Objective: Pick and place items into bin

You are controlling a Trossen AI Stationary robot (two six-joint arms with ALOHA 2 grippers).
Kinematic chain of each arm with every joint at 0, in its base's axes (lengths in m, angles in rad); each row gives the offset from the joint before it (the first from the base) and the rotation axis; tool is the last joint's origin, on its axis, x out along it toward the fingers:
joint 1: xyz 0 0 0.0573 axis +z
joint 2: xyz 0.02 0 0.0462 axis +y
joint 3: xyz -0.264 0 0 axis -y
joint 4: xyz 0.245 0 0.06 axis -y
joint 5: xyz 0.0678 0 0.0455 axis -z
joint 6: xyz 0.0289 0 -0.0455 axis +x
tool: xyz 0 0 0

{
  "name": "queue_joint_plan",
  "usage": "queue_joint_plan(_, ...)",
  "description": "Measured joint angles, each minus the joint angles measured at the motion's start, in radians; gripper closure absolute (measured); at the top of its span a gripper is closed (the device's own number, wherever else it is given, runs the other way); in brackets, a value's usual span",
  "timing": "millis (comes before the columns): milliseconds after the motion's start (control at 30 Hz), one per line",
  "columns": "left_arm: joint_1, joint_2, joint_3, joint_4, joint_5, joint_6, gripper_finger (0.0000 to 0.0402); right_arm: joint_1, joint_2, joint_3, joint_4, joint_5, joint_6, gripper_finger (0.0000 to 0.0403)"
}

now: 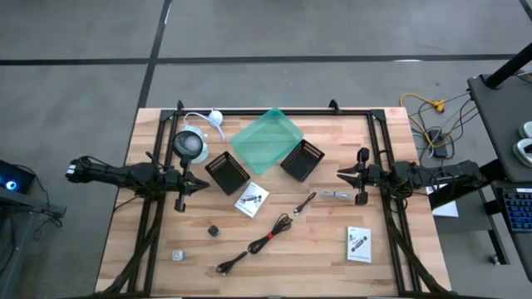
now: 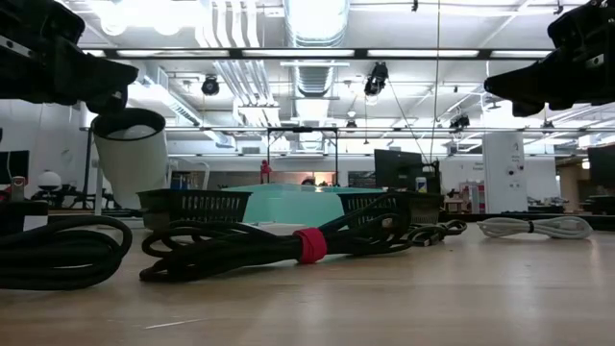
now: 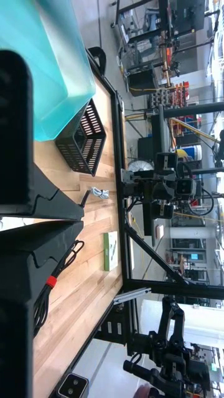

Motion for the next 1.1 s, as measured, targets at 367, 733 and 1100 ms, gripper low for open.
queue_joint_plan(367,0.000,0.000,0.000,0.000,0.000,0.000,0.0402,0.000,0.000,0.000,0.000,0.000,-0.001,0.0360)
queue_joint_plan(733,0.000,0.000,0.000,0.000,0.000,0.000,0.0402,0.000,0.000,0.000,0.000,0.000,-0.001,0.0360)
queue_joint_plan(1100,0.000,0.000,0.000,0.021,-0.001,-0.005,0.0402,0.000,0.000,0.000,0.047,0.000,-0.006,0.0360)
